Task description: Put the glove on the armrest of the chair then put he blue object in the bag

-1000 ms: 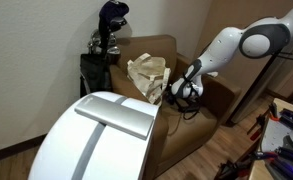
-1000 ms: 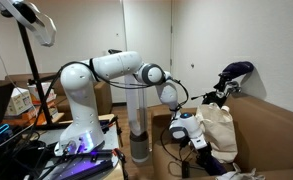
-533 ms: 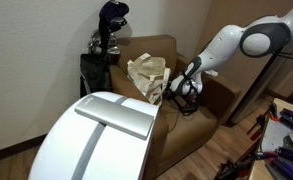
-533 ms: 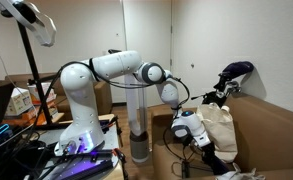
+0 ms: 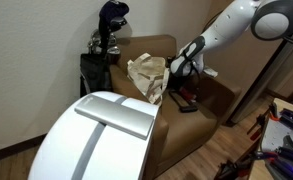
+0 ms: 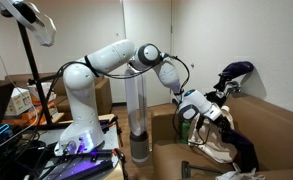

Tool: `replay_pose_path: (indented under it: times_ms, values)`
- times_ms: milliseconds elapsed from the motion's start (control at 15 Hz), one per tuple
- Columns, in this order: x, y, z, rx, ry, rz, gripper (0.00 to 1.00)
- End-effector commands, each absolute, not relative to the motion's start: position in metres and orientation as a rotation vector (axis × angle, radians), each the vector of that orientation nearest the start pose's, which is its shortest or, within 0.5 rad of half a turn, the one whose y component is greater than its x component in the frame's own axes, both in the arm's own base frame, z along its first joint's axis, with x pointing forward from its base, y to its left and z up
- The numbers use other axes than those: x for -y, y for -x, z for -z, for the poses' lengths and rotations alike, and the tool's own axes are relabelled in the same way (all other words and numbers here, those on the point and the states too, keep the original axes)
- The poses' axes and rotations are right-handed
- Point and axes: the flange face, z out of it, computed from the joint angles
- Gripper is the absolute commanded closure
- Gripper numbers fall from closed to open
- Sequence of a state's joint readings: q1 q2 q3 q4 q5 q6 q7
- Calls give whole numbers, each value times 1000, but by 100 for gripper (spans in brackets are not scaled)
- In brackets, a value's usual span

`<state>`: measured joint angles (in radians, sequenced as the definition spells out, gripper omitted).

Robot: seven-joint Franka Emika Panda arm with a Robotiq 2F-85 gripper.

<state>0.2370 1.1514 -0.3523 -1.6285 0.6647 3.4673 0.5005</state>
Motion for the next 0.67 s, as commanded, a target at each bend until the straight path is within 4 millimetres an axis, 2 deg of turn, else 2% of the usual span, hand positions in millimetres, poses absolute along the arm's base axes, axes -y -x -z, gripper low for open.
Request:
replay_pose_path:
  times_ms: [0,133,333,467,600]
  values:
    - [70,-681,-147,-1270,2558,1422,96]
    - [39,-694,-187,-1143,2559,1532,96]
    - [-10,-700,-232,-971,2565,1666,96]
    - [-46,-697,-252,-864,2571,1730,96]
    - [-73,-682,-261,-790,2601,1753,96]
